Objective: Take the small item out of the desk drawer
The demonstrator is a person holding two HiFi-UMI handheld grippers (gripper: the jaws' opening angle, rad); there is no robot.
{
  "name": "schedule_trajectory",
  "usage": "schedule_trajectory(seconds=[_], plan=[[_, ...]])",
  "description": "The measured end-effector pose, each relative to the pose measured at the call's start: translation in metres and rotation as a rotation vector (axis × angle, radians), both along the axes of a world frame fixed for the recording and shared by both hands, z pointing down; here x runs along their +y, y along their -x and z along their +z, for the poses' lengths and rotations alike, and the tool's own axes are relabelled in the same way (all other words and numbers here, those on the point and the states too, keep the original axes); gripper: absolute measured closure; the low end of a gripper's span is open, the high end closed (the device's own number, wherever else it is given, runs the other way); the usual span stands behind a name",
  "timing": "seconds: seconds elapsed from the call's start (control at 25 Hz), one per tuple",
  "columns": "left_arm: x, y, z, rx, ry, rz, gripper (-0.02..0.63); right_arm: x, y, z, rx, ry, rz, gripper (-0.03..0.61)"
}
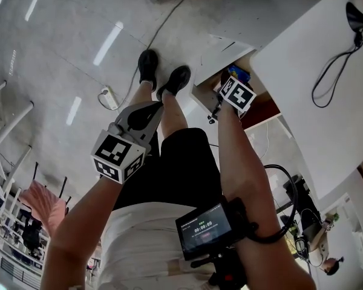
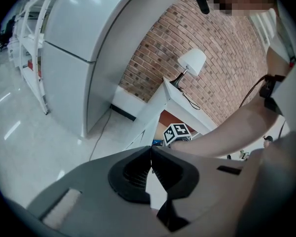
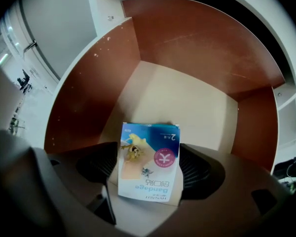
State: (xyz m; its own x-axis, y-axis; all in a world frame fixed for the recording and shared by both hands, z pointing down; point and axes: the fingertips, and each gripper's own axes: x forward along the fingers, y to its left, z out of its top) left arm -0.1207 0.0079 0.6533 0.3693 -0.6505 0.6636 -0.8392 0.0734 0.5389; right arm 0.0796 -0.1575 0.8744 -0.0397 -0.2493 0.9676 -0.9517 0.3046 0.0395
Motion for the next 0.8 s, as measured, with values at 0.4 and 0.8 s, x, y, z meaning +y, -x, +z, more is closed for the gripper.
schedule_trajectory(seconds=[0.4,0.8], plan=[[-0.002,0.003,0.002,0.004,0.009,-0.008,0.607,0.001,-0.003,0.007,0.039,0.05,0.008,0.239],[-0.014,0.002,-0.003,0.0,-0.006,0.026,0.607,0.003,0.004,-0.001,-0.014,0.047,-0.056,0.239]])
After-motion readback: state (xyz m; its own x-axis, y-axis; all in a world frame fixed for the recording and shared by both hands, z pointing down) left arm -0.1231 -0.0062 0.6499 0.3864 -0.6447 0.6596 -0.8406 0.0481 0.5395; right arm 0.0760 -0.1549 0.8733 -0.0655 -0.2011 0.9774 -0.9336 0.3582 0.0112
